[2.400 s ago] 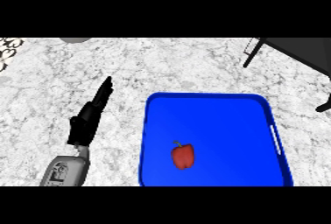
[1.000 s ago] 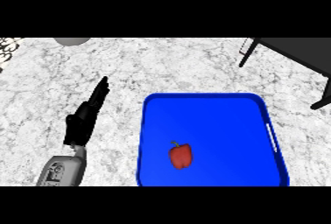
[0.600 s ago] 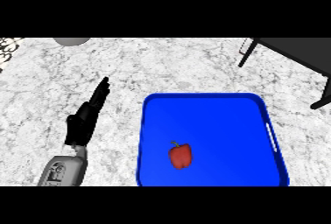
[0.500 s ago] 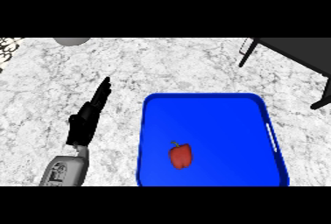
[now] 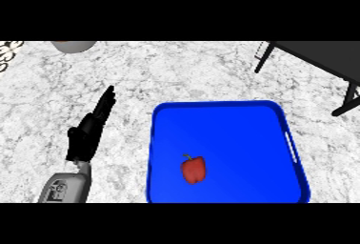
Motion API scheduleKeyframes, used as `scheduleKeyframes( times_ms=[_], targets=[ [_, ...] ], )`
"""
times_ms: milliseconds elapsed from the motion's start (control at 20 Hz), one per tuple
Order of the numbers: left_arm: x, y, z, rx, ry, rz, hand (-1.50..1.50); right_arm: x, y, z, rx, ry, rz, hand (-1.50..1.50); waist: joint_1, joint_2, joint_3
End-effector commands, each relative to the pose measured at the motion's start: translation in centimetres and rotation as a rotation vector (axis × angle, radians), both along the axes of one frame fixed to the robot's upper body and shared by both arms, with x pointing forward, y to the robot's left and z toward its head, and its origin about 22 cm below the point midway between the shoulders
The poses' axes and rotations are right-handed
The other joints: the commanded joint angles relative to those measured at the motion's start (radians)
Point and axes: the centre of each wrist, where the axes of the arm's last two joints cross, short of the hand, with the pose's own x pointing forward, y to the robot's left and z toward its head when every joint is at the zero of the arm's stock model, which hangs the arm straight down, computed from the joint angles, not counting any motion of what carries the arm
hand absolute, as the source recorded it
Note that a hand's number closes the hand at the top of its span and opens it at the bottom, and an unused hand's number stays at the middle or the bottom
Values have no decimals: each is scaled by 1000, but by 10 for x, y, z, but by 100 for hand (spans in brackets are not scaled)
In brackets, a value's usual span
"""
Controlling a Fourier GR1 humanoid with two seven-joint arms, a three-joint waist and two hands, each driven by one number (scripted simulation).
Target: Pick the sweet potato from the tray and place it in the tiered shelf
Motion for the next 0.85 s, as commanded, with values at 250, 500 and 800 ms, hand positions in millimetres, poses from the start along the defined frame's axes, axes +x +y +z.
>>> scheduleKeyframes(
  times_ms=[250, 500, 800],
  targets=[
    [-5, 29, -3, -10, 19, 51, 0, -59, -17, 3, 263, 38, -43, -150, -49, -20, 0],
    [-12, 13, -4, 8, 34, 75, 0, -92, -22, -7, 268, 150, -45, -150, -81, -36, 1],
    [-12, 14, -8, -11, 29, 70, 0, -156, -13, -16, 273, 132, 32, -150, -95, -34, 1]
  ],
)
